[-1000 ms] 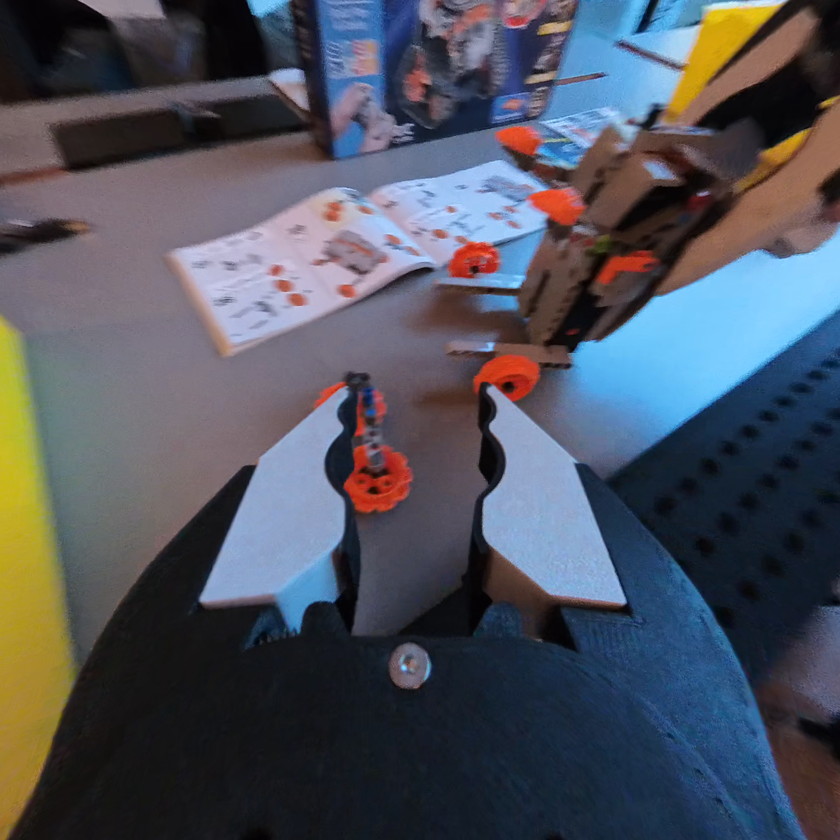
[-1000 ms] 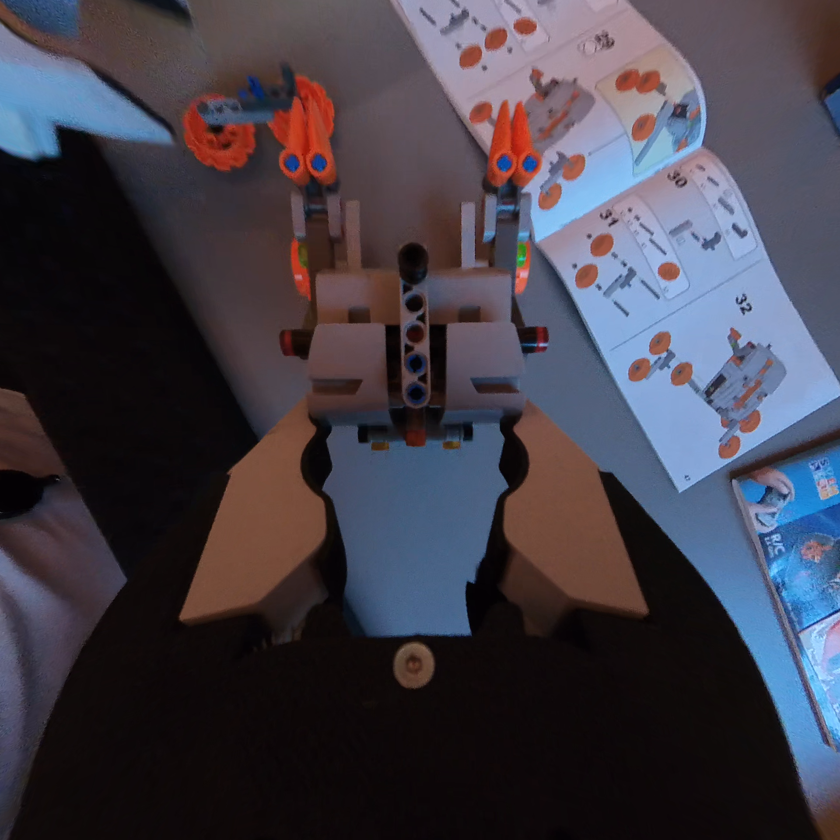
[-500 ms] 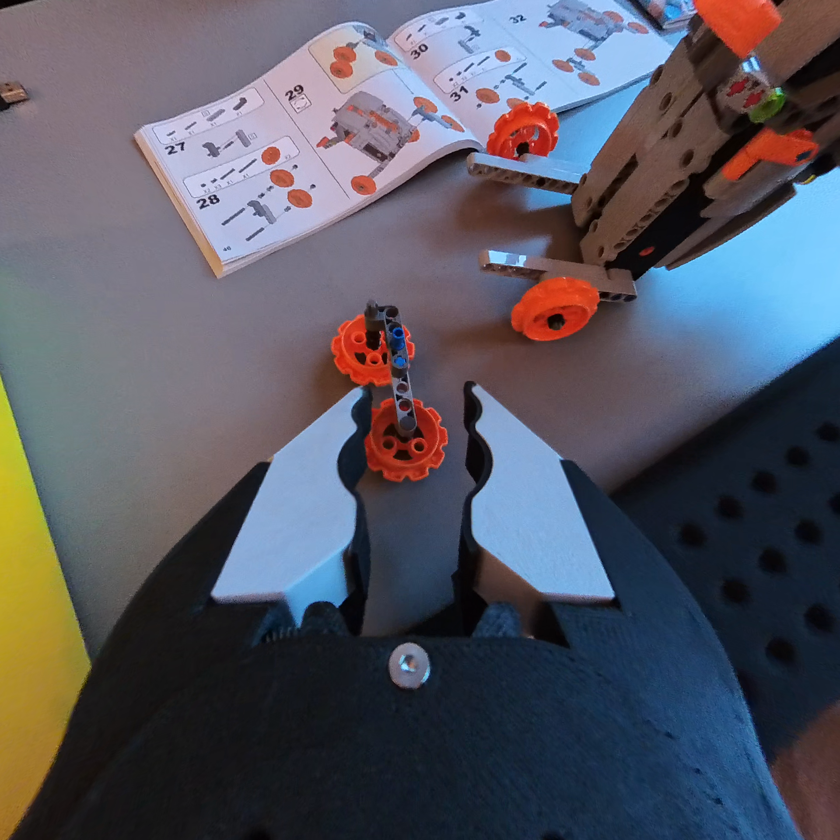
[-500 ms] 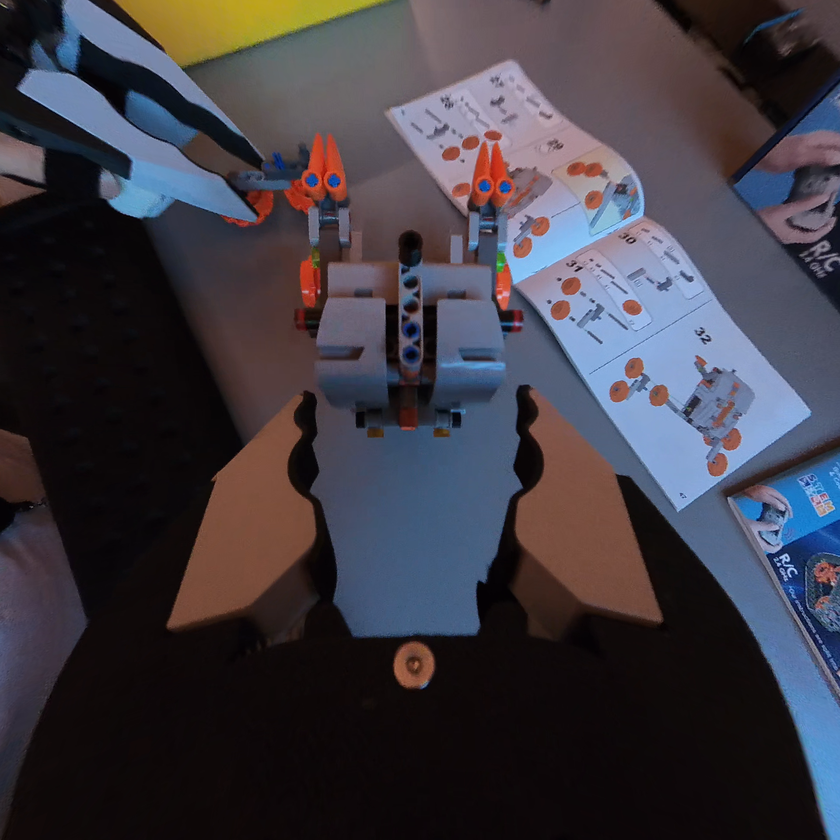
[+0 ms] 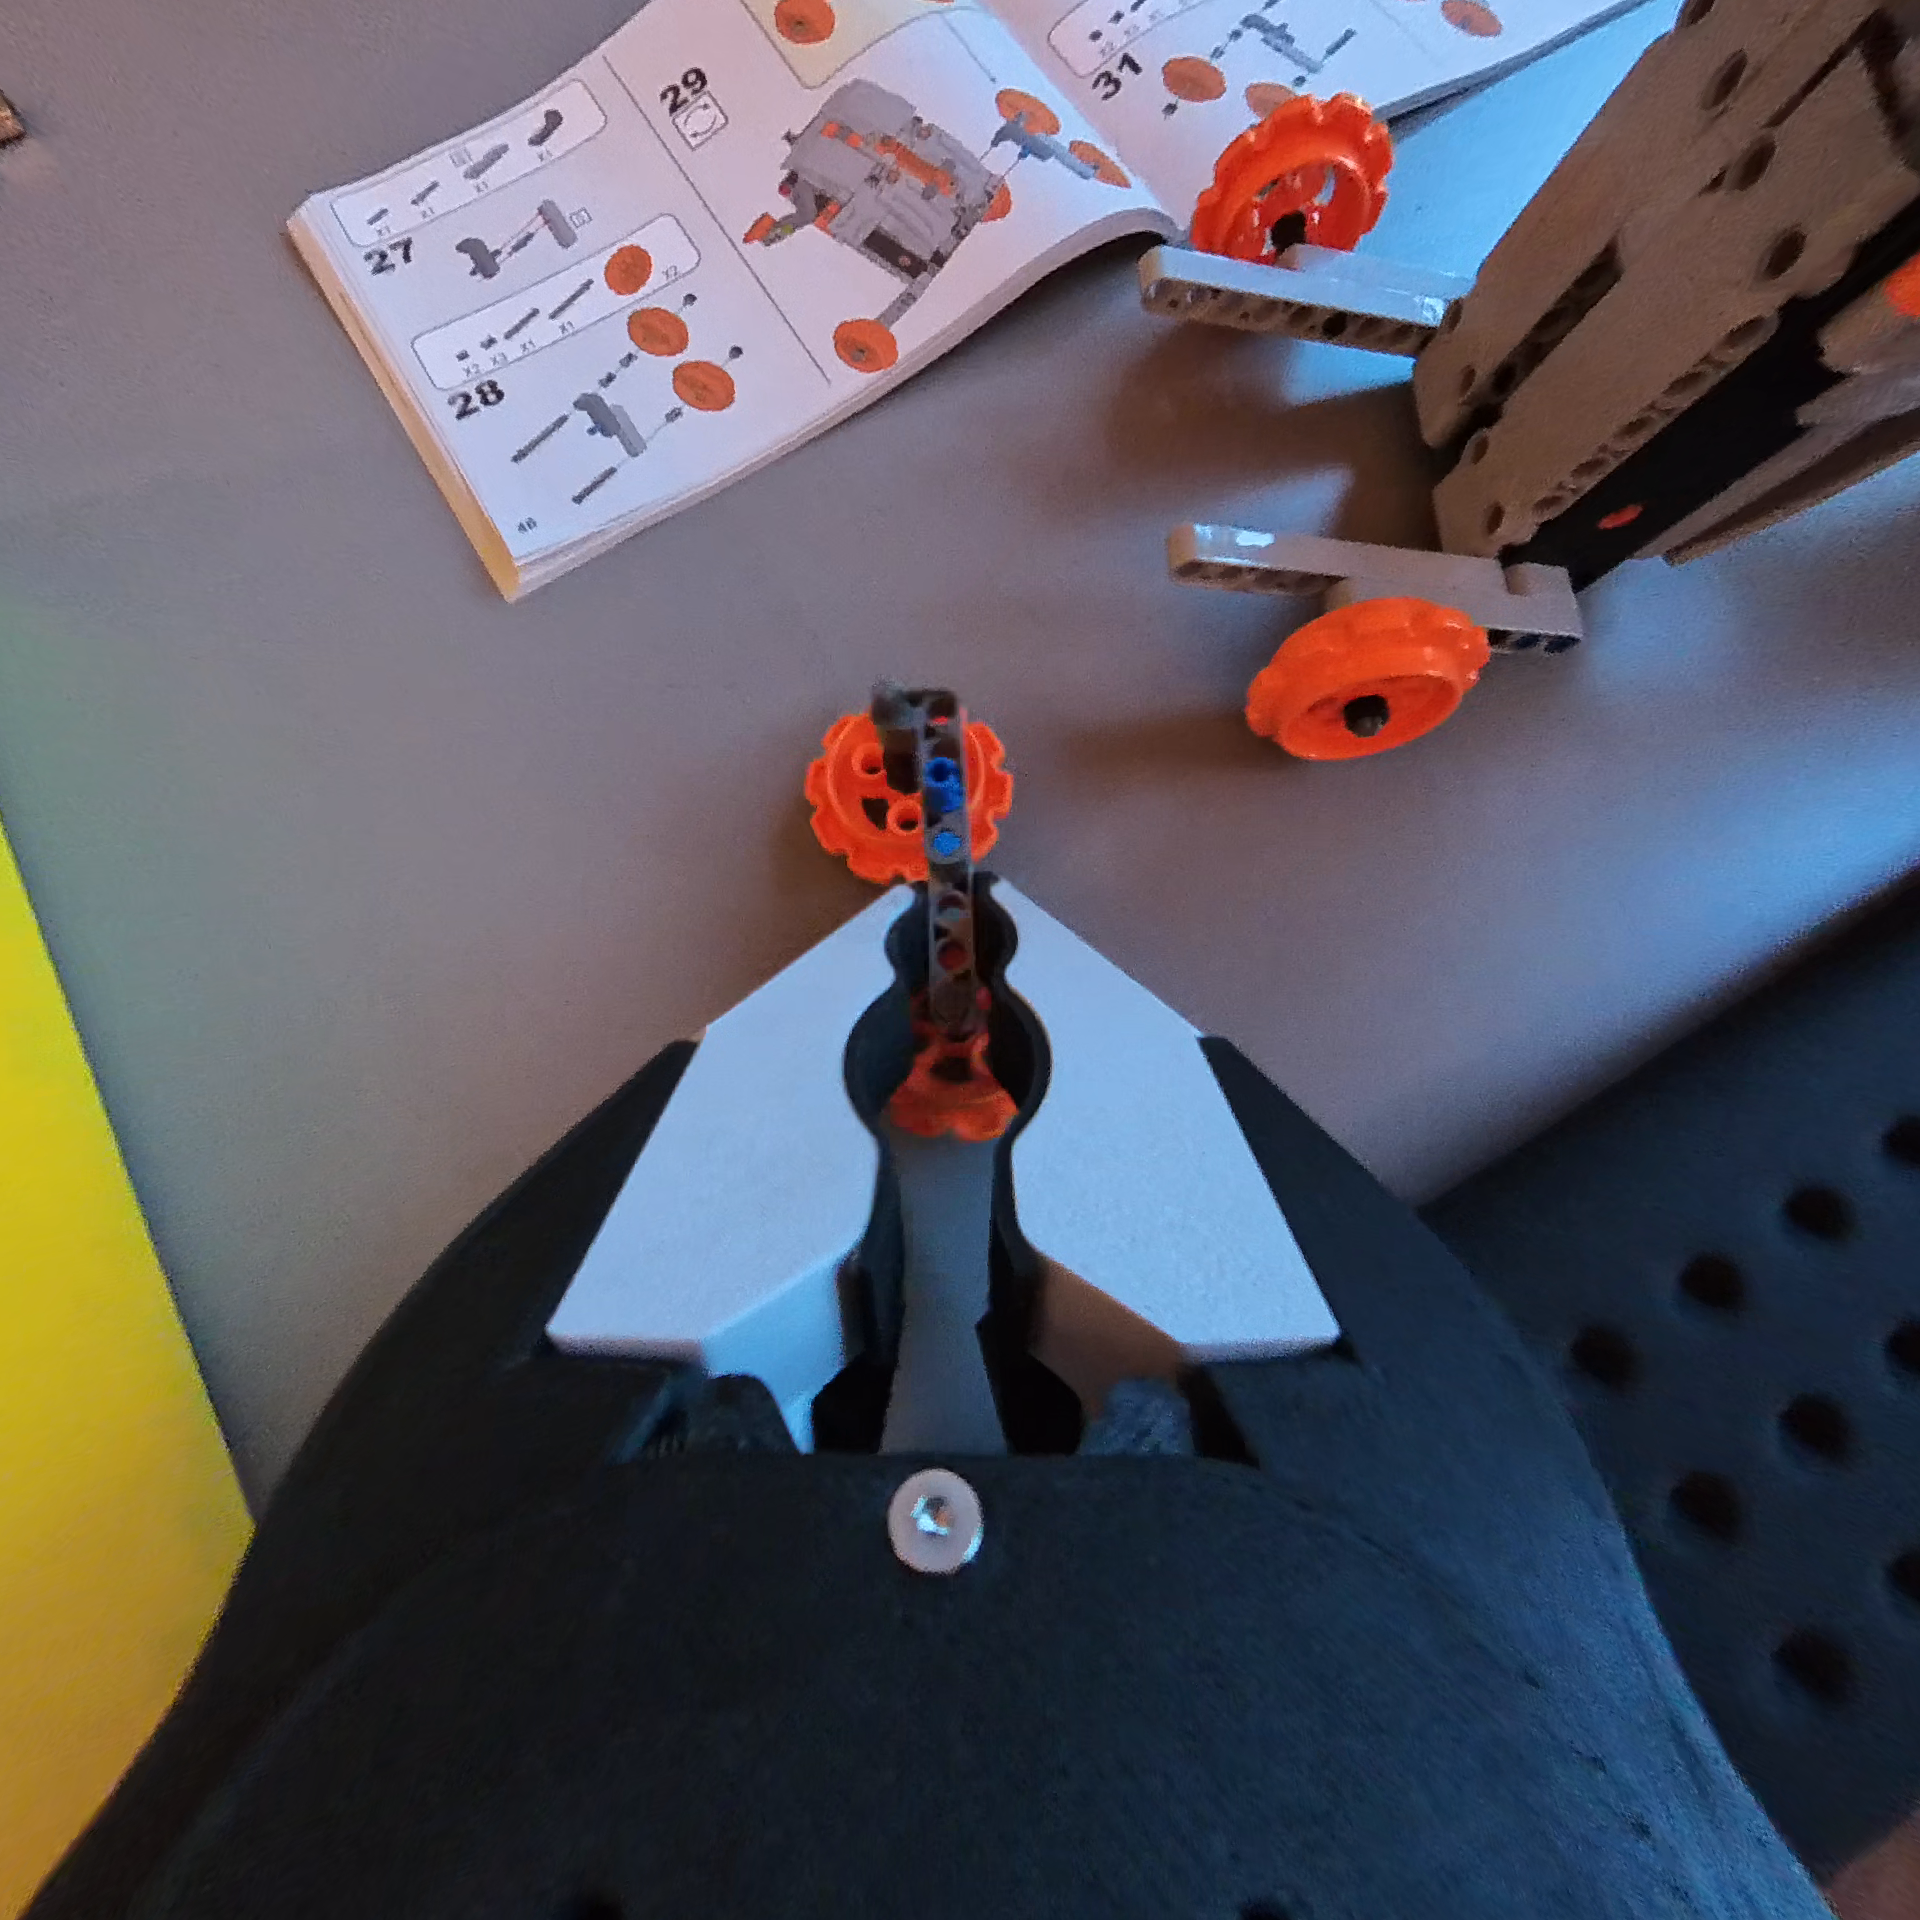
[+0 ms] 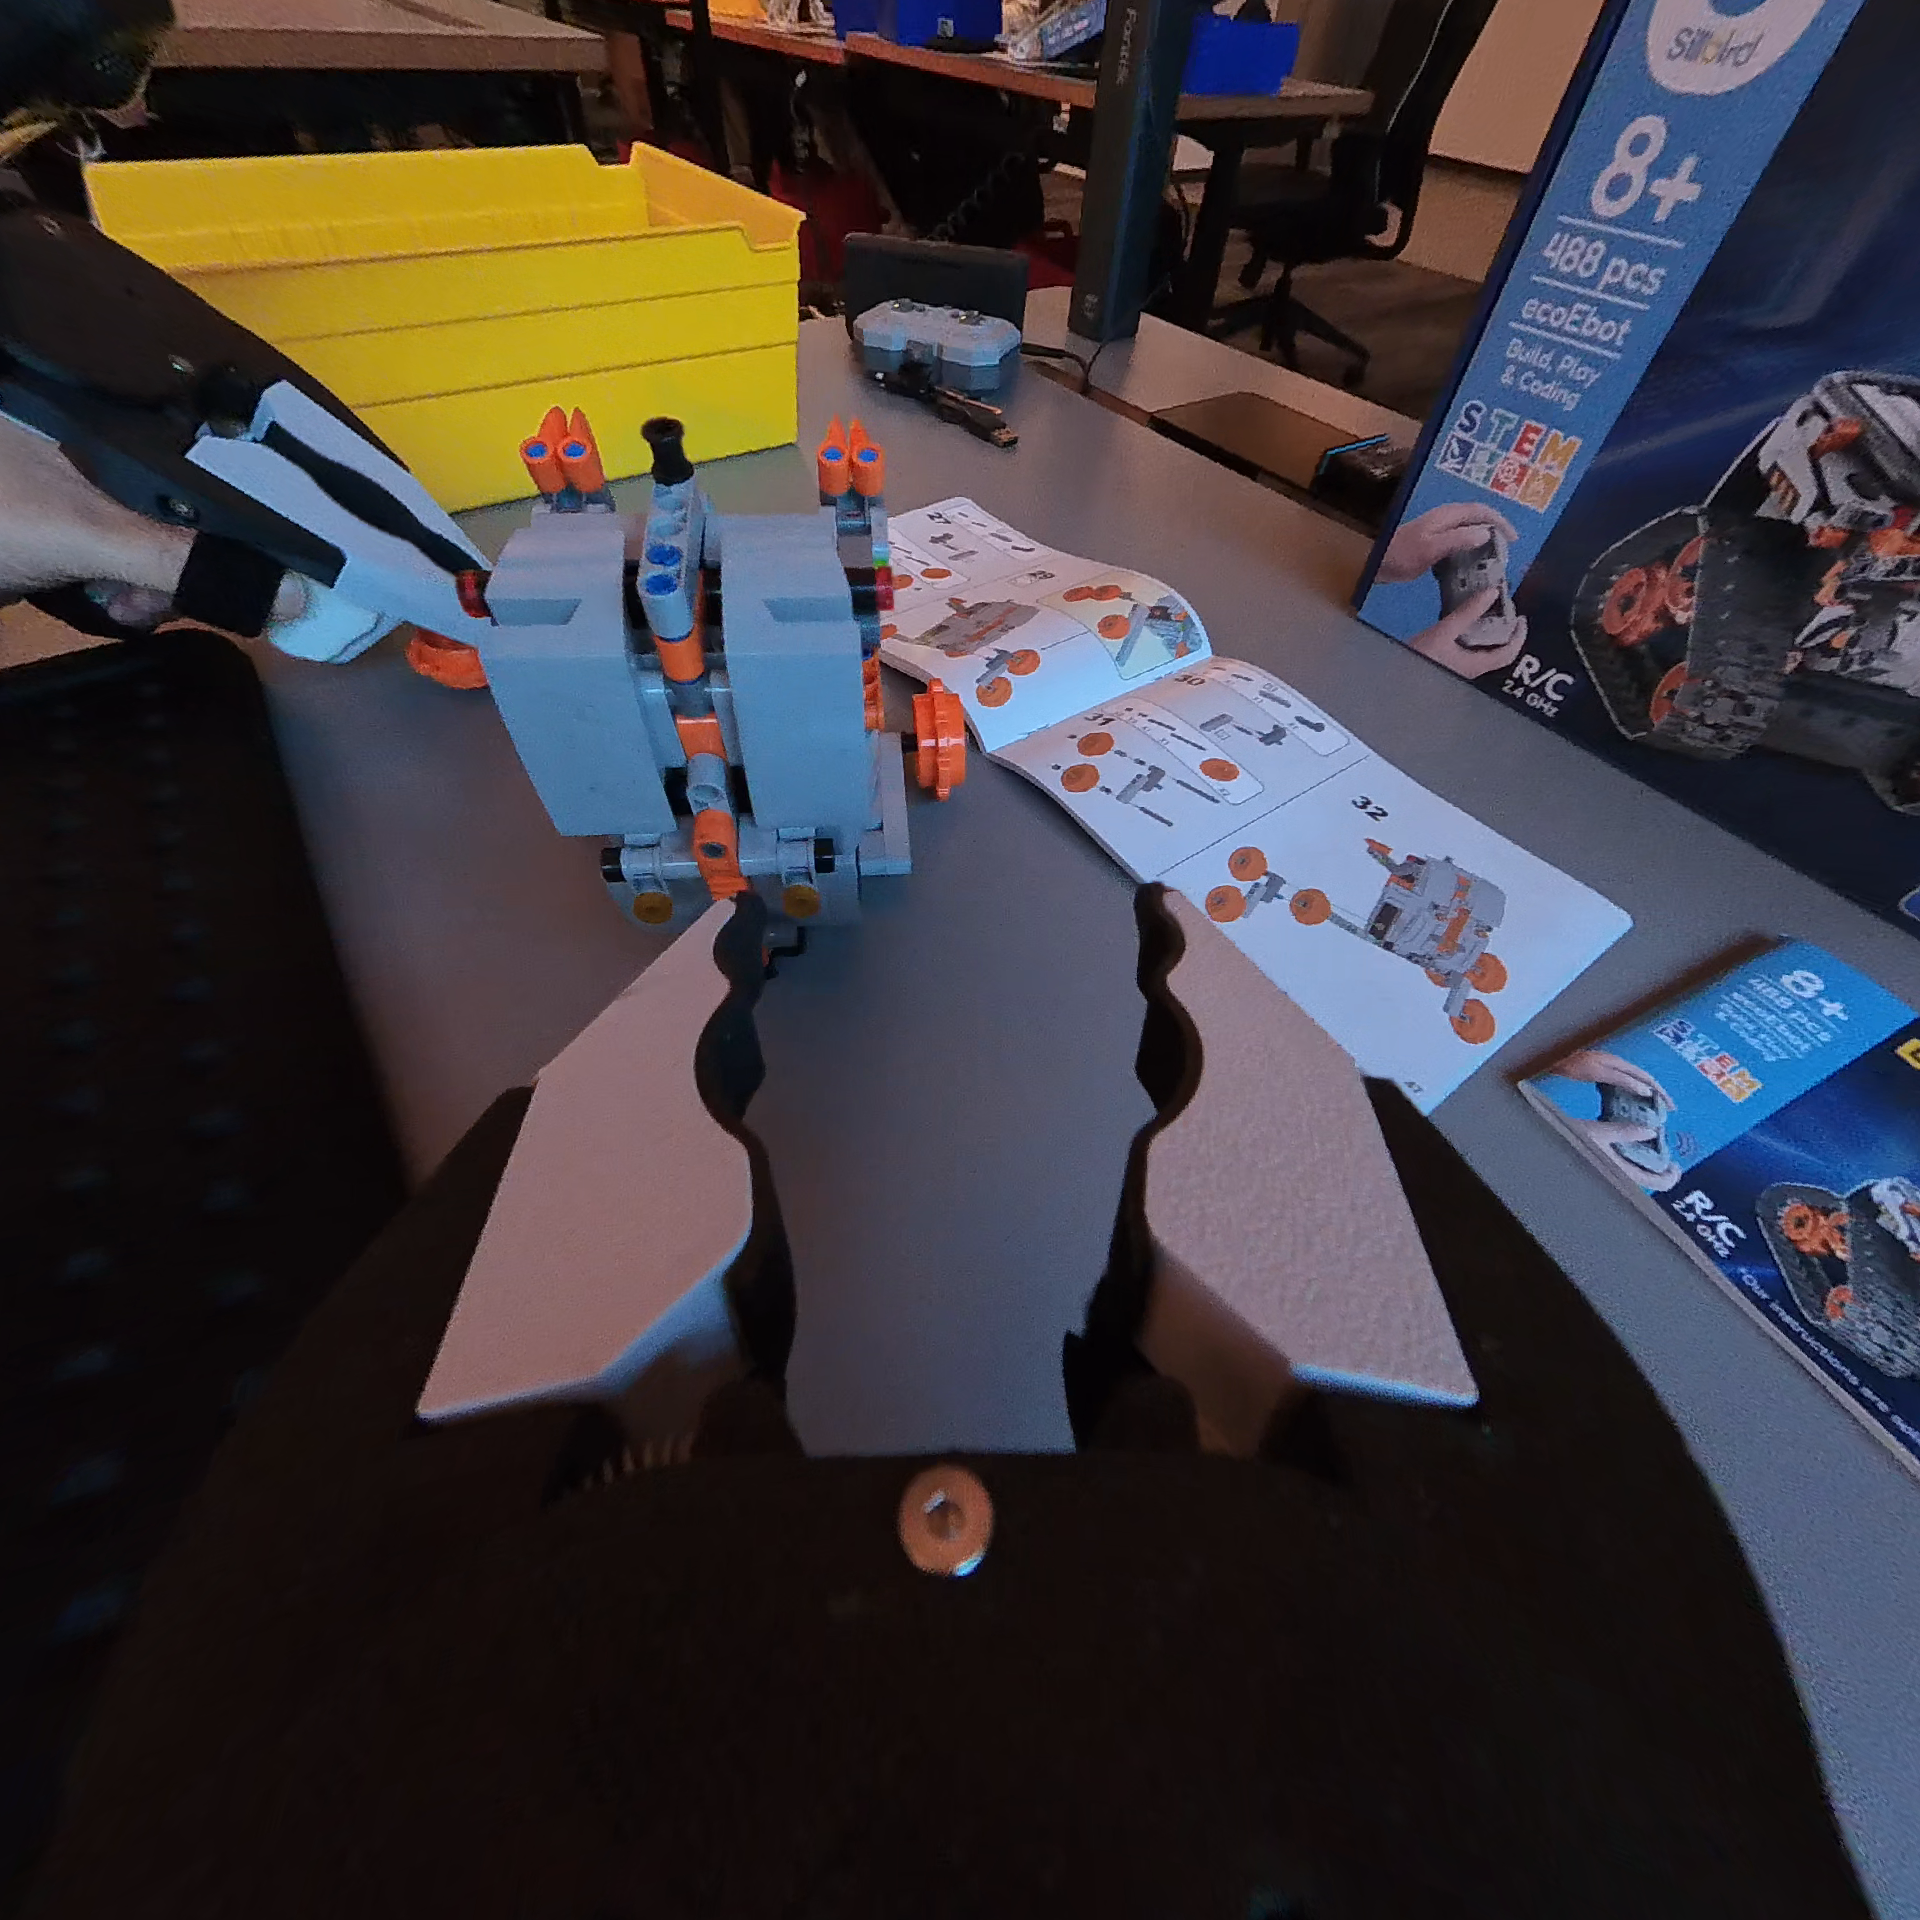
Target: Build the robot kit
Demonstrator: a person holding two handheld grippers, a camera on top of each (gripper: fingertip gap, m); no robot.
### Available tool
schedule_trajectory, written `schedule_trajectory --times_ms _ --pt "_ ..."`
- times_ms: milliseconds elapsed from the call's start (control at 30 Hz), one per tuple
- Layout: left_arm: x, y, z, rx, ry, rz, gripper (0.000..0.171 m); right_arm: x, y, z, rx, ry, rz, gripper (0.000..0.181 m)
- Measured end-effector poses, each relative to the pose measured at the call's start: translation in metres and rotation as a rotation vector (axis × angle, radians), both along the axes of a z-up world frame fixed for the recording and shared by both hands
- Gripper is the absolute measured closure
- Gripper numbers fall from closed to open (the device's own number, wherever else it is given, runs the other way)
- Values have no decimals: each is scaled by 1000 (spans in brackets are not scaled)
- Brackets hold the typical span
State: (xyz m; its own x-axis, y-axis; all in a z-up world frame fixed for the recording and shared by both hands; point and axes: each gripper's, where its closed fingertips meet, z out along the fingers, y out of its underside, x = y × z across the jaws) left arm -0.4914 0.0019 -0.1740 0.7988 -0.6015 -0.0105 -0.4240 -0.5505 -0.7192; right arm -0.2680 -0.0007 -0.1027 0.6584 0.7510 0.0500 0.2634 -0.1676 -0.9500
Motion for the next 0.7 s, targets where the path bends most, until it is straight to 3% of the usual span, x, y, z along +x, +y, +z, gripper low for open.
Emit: schedule_trajectory --times_ms 133,267,367,433,500,700 --pt "0 11 32 108 -118 43 166 -2 -3 1 49 -42 4 109" --pt "16 16 111 283 -420 -25 166 1 -4 24 133 -3 0 111" --pt "44 9 181 351 -668 -191 166 1 -5 72 177 170 42 119" --pt "70 5 214 341 -733 -311 167 -8 -17 128 226 344 169 132" --pt "95 5 242 369 -744 -404 167 -18 -23 175 261 408 286 135" --pt "157 20 316 485 -733 -573 167 -35 25 242 343 144 325 126"
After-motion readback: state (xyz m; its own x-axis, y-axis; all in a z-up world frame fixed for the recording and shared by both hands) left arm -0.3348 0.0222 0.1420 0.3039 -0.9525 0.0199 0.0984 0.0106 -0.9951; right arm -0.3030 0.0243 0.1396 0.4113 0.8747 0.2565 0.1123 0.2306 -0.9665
